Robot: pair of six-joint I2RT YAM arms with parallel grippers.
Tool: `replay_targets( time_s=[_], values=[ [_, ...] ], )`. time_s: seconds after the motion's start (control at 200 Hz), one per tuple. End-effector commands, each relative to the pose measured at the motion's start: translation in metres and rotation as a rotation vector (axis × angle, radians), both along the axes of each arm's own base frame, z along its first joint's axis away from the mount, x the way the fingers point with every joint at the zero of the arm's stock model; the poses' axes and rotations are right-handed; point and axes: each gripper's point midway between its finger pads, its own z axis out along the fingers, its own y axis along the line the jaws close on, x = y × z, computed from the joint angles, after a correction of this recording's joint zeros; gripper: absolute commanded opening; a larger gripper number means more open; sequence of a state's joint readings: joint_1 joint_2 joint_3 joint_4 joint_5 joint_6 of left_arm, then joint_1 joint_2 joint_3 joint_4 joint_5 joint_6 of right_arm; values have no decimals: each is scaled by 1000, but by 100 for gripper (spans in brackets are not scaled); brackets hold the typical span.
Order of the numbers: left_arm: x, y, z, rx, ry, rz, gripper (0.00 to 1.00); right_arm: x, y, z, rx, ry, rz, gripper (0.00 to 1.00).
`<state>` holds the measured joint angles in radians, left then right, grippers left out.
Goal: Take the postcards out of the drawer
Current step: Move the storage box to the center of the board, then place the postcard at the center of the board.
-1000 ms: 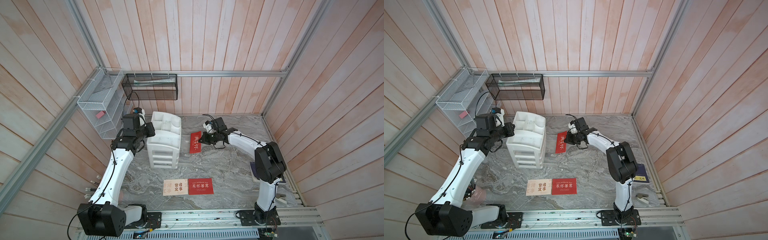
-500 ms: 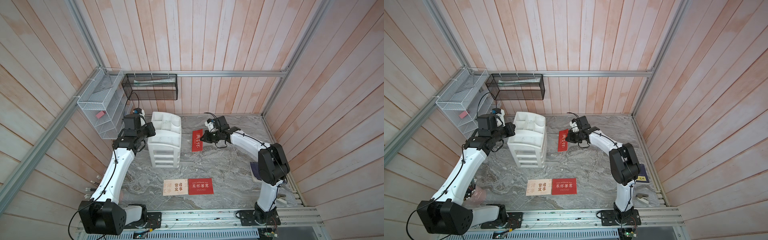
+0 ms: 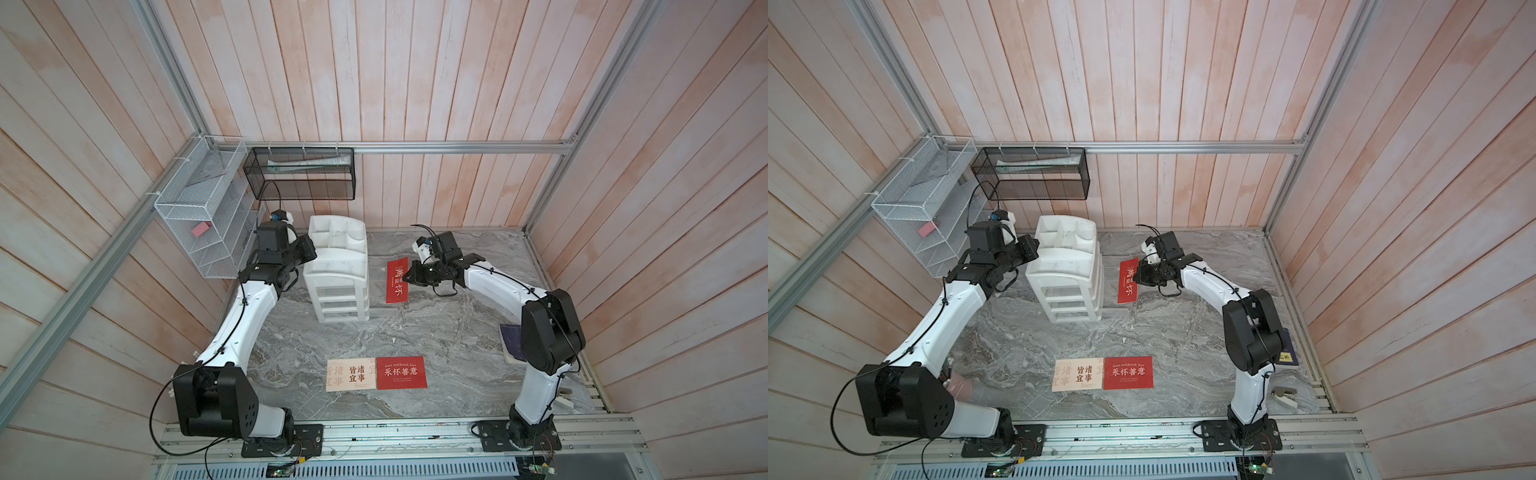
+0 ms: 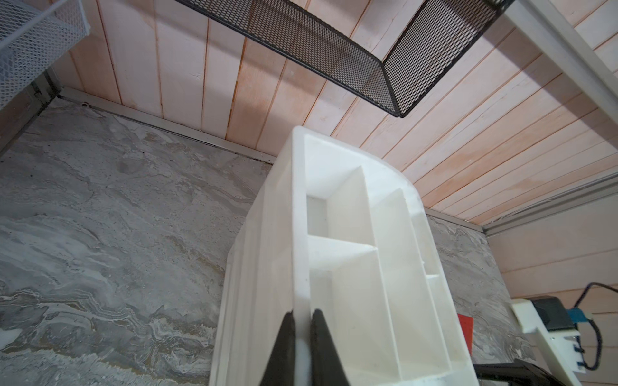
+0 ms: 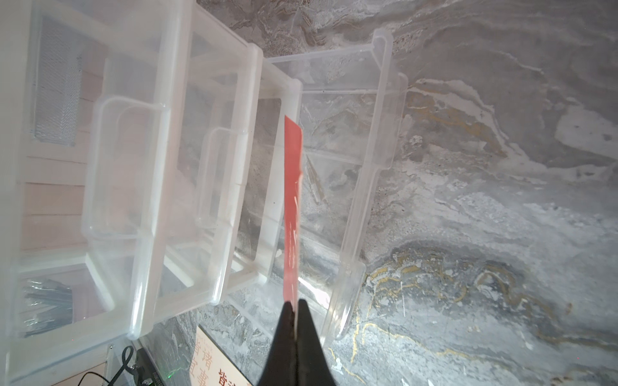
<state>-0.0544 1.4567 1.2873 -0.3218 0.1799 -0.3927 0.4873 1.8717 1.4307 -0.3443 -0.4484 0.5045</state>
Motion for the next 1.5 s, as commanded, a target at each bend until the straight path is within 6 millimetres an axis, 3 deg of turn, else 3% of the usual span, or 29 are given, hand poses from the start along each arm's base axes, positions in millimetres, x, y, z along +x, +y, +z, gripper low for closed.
replay_targets(
  time_s=[0.0, 0.35, 0.54, 0.76, 0.87, 1.02, 1.23, 1.375, 1.495],
  values=[
    [19, 1, 22, 50, -81, -17, 0, -5, -7, 2, -8, -3, -6, 0],
    [21, 5, 43, 111, -114, -51, 35, -4, -9, 5, 2, -11, -12, 0],
    [15, 3, 60, 129, -136, -74, 35, -4, -13, 10, 3, -24, -12, 0],
    [-12, -16, 90, 138, -212, -177, 36, -5, -24, 32, -24, -111, 23, 0],
    [-29, -35, 103, 175, -250, -220, 38, -11, -31, 46, -58, -190, 59, 0],
    [-55, -76, 108, 230, -275, -327, 40, -22, -44, 59, -129, -274, 104, 0],
    [-95, -131, 88, 305, -296, -537, 40, -50, -51, 81, -180, -424, 207, 0],
    [-124, -163, 64, 368, -282, -685, 40, -84, -34, 93, -180, -552, 342, 0],
    [-143, -178, 47, 391, -271, -782, 40, -110, -19, 102, -126, -646, 436, 0]
  ],
)
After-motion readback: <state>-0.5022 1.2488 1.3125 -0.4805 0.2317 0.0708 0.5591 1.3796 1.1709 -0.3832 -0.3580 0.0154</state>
